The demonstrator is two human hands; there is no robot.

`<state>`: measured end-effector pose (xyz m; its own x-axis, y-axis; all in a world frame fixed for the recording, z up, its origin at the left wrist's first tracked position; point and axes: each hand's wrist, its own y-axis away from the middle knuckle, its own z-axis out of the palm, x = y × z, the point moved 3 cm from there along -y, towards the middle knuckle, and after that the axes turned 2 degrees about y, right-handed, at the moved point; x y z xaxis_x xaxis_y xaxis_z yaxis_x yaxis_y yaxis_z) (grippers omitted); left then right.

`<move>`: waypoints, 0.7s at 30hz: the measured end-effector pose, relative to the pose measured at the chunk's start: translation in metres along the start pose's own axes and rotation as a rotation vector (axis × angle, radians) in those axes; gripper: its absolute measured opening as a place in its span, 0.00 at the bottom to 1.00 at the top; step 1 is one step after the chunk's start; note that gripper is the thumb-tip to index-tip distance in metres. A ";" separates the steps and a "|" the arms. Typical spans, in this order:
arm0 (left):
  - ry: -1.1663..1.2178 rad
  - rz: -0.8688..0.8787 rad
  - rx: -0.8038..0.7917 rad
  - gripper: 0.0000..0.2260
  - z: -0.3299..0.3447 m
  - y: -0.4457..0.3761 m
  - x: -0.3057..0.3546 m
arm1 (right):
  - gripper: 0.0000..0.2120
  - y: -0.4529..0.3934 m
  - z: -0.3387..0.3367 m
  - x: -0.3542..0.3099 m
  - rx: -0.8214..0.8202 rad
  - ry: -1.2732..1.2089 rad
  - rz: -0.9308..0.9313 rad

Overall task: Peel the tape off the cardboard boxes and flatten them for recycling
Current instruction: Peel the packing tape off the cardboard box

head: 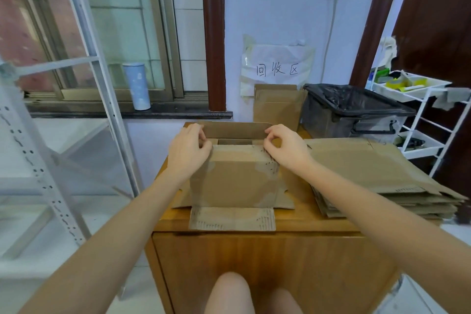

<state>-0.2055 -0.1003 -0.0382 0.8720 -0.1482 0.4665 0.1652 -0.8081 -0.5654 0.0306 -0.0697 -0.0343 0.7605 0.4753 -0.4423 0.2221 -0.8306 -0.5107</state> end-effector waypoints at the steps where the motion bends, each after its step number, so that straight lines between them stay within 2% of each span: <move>1: 0.008 -0.015 -0.040 0.05 0.003 0.000 -0.003 | 0.05 0.000 0.002 0.002 -0.016 -0.013 -0.016; 5: 0.110 -0.067 -0.222 0.21 0.015 -0.003 -0.008 | 0.17 -0.003 0.010 0.007 -0.198 -0.067 -0.022; 8: 0.132 -0.111 -0.373 0.21 0.021 -0.007 -0.009 | 0.21 -0.007 0.014 0.009 -0.337 -0.044 0.022; 10: 0.122 -0.133 -0.454 0.21 0.023 -0.012 -0.008 | 0.19 -0.010 0.015 0.007 -0.390 -0.020 0.037; 14: 0.091 -0.155 -0.414 0.17 0.023 -0.023 -0.004 | 0.14 -0.014 0.012 -0.002 -0.396 -0.042 0.057; 19: -0.074 -0.213 -0.360 0.12 0.022 -0.031 0.011 | 0.17 -0.017 0.012 -0.011 -0.470 -0.037 0.051; 21: -0.111 -0.261 -0.370 0.14 0.019 -0.033 0.019 | 0.17 -0.015 0.008 -0.013 -0.498 -0.058 0.058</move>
<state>-0.1860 -0.0658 -0.0236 0.8707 0.1324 0.4737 0.2273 -0.9624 -0.1489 0.0125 -0.0608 -0.0271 0.7482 0.4281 -0.5069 0.4557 -0.8868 -0.0764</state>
